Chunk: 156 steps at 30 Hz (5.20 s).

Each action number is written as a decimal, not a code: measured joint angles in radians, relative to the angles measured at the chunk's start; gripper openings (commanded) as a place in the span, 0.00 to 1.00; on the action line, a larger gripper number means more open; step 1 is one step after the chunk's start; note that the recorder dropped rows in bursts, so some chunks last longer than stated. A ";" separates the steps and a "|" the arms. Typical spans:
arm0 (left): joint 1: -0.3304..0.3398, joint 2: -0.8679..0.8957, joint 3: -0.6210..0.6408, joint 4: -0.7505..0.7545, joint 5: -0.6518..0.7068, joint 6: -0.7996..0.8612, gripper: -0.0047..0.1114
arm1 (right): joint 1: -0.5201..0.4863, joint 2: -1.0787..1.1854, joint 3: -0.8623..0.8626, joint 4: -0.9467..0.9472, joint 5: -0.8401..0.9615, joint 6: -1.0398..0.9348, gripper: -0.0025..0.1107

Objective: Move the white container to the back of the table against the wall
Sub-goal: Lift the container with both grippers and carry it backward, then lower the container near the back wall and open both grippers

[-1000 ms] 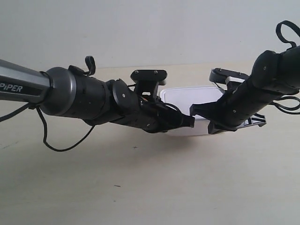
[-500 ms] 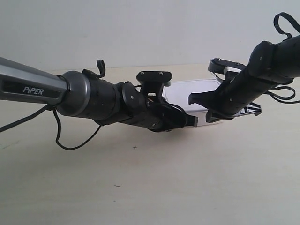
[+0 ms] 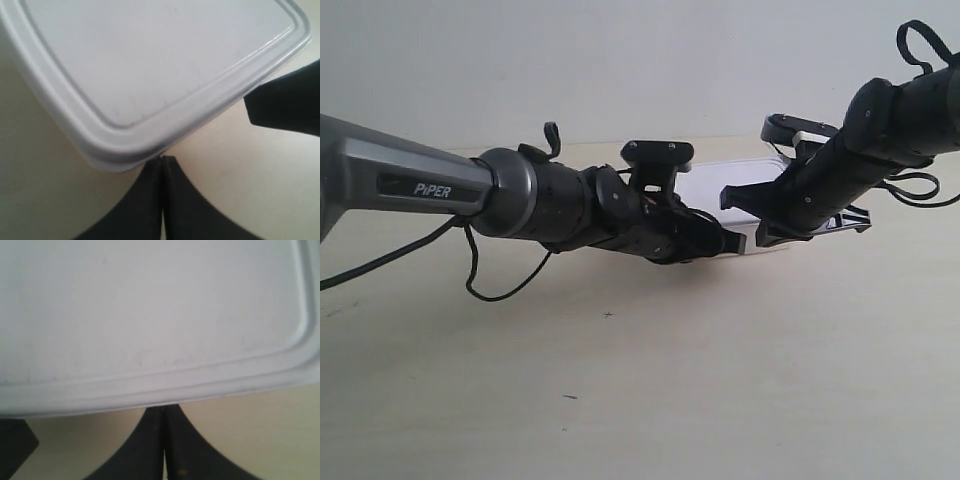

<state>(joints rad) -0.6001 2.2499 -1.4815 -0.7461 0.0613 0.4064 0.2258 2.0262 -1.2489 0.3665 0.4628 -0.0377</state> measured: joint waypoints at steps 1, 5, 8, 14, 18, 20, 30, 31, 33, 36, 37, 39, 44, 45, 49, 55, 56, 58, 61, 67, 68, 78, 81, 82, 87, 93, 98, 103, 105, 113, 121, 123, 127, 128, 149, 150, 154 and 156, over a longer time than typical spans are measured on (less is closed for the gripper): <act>0.000 0.005 -0.010 0.002 0.004 0.002 0.04 | 0.000 0.000 0.000 0.000 -0.002 -0.002 0.02; 0.000 0.019 -0.039 0.005 0.008 0.015 0.04 | -0.006 0.018 0.000 0.002 -0.010 -0.003 0.02; 0.005 0.032 -0.055 0.005 0.011 0.022 0.04 | -0.015 0.035 0.000 0.002 -0.014 -0.005 0.02; 0.023 0.060 -0.084 0.005 0.014 0.028 0.04 | -0.029 0.059 -0.010 0.046 -0.040 -0.049 0.02; 0.032 0.084 -0.112 0.008 0.014 0.032 0.04 | -0.031 0.079 -0.059 0.061 -0.040 -0.060 0.02; 0.039 0.092 -0.127 0.008 0.015 0.034 0.04 | -0.031 0.090 -0.088 0.061 -0.040 -0.062 0.02; 0.074 0.134 -0.212 0.046 0.046 0.043 0.04 | -0.031 0.168 -0.229 0.065 0.011 -0.064 0.02; 0.076 0.139 -0.226 0.052 0.049 0.043 0.04 | -0.031 0.172 -0.233 0.065 0.013 -0.064 0.02; 0.080 0.154 -0.253 0.064 0.054 0.043 0.04 | -0.031 0.175 -0.244 0.068 0.015 -0.064 0.02; 0.085 0.174 -0.284 0.069 0.062 0.040 0.04 | -0.031 0.175 -0.260 0.068 0.015 -0.064 0.02; 0.089 0.178 -0.290 0.071 0.065 0.040 0.04 | -0.031 0.176 -0.265 0.070 0.015 -0.064 0.02; 0.095 0.179 -0.300 0.073 0.067 0.037 0.04 | -0.031 0.181 -0.275 0.070 0.017 -0.064 0.02; 0.111 0.179 -0.306 0.077 0.067 0.032 0.04 | -0.031 0.213 -0.305 0.072 0.017 -0.064 0.02; 0.113 0.179 -0.306 0.077 0.067 0.032 0.04 | -0.031 0.221 -0.308 0.072 0.017 -0.064 0.02; 0.119 0.179 -0.306 0.081 0.065 0.032 0.04 | -0.031 0.236 -0.308 0.087 0.007 -0.064 0.02; 0.119 0.179 -0.306 0.081 0.046 0.032 0.04 | -0.031 0.235 -0.308 0.100 -0.026 -0.064 0.02; 0.119 0.179 -0.306 0.081 0.041 0.032 0.04 | -0.031 0.235 -0.308 0.102 -0.029 -0.064 0.02; 0.119 0.179 -0.306 0.081 0.033 0.032 0.04 | -0.031 0.239 -0.308 0.102 -0.038 -0.064 0.02; 0.119 0.182 -0.315 0.081 0.033 0.032 0.04 | -0.031 0.241 -0.310 0.104 -0.051 -0.064 0.02; 0.119 0.188 -0.350 0.081 0.027 0.032 0.04 | -0.031 0.243 -0.355 0.104 -0.062 -0.064 0.02; 0.119 0.188 -0.351 0.081 0.025 0.032 0.04 | -0.031 0.243 -0.365 0.104 -0.064 -0.064 0.02; 0.119 0.188 -0.351 0.081 0.020 0.051 0.04 | -0.031 0.275 -0.418 0.105 -0.040 -0.064 0.02; 0.119 0.188 -0.351 0.083 0.035 0.082 0.04 | -0.031 0.281 -0.418 0.105 -0.040 -0.064 0.02; 0.119 0.188 -0.351 0.085 0.045 0.092 0.04 | -0.031 0.281 -0.418 0.105 -0.040 -0.064 0.02; 0.119 0.178 -0.351 0.105 0.151 0.113 0.04 | -0.031 0.281 -0.418 0.105 -0.044 -0.064 0.02; 0.119 0.092 -0.346 0.111 0.364 0.116 0.04 | -0.031 0.281 -0.418 0.105 -0.051 -0.064 0.02; 0.119 0.022 -0.274 0.114 0.335 0.136 0.04 | -0.031 0.287 -0.418 0.107 -0.077 -0.064 0.02; 0.119 0.020 -0.244 0.114 0.302 0.140 0.04 | -0.031 0.319 -0.418 0.109 -0.118 -0.064 0.02; 0.119 0.020 -0.244 0.114 0.302 0.140 0.04 | -0.031 0.319 -0.418 0.109 -0.145 -0.064 0.02; 0.119 0.012 -0.243 0.114 0.274 0.142 0.04 | -0.031 0.332 -0.418 0.113 -0.202 -0.064 0.02; 0.117 0.006 -0.243 0.114 0.250 0.144 0.04 | -0.031 0.348 -0.418 0.128 -0.244 -0.064 0.02; 0.117 0.006 -0.243 0.114 0.250 0.148 0.04 | -0.031 0.348 -0.418 0.130 -0.256 -0.064 0.02; 0.117 0.006 -0.243 0.114 0.247 0.152 0.04 | -0.031 0.348 -0.418 0.132 -0.272 -0.064 0.02; 0.117 0.006 -0.243 0.114 0.244 0.152 0.04 | -0.031 0.348 -0.418 0.132 -0.277 -0.064 0.02; 0.117 0.006 -0.243 0.112 0.235 0.159 0.04 | -0.012 0.435 -0.633 0.135 -0.167 -0.049 0.02; 0.117 0.006 -0.243 0.112 0.235 0.161 0.04 | -0.010 0.435 -0.640 0.135 -0.158 -0.049 0.02; 0.117 0.006 -0.243 0.112 0.235 0.161 0.04 | -0.009 0.435 -0.647 0.133 -0.146 -0.049 0.02; 0.117 0.006 -0.243 0.112 0.235 0.161 0.04 | -0.009 0.435 -0.651 0.131 -0.141 -0.049 0.02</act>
<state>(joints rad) -0.4829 2.2556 -1.7249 -0.6338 0.2959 0.5678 0.2171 2.4616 -1.8999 0.4979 0.3220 -0.0868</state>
